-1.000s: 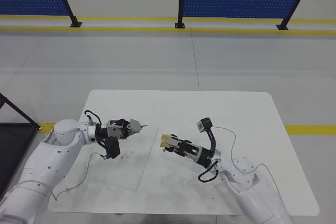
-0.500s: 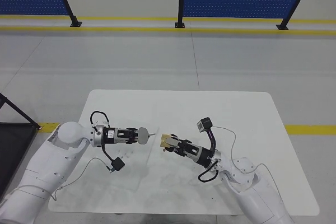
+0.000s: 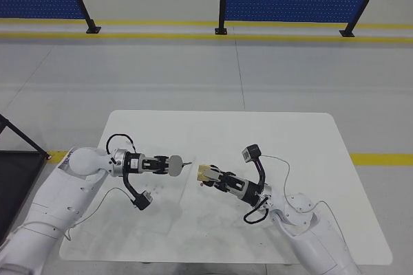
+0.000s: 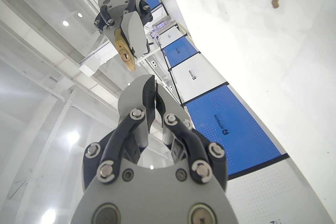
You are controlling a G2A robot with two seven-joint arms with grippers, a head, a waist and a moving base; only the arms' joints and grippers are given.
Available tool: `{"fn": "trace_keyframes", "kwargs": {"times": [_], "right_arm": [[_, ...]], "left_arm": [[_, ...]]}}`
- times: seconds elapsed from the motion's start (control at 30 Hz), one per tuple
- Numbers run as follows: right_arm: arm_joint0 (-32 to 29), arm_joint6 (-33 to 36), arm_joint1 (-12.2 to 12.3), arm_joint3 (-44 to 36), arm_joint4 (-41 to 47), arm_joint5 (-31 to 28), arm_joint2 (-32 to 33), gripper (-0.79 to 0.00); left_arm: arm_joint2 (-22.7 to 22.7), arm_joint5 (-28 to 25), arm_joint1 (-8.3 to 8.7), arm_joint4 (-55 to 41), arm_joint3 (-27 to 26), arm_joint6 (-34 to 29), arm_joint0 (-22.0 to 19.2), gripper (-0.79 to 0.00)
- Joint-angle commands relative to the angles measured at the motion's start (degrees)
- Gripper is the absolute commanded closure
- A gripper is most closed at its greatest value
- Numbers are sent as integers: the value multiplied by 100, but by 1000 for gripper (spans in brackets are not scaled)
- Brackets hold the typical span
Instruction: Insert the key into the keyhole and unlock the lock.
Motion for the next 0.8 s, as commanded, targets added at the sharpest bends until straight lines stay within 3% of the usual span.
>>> {"fn": "trace_keyframes", "kwargs": {"times": [0.0, 0.2, 0.37, 0.5, 0.77], "right_arm": [[0, 0, 0, 0, 0, 0, 0, 0], [0, 0, 0, 0, 0, 0, 0, 0], [41, -58, 1, 14, -52, 262, 5, 0], [135, 144, 15, 49, 69, 527, 61, 0], [265, 425, 35, 76, 210, 821, 126, 0]], "left_arm": [[-1, -1, 0, 4, -4, -5, 2, 0], [18, -94, -5, -51, -31, -80, 49, 0], [-36, 1, 18, -440, -45, 560, -13, 0], [-33, -240, 63, -516, -145, 801, -21, 0], [10, -255, 147, -472, -261, 815, 96, 0]]}}
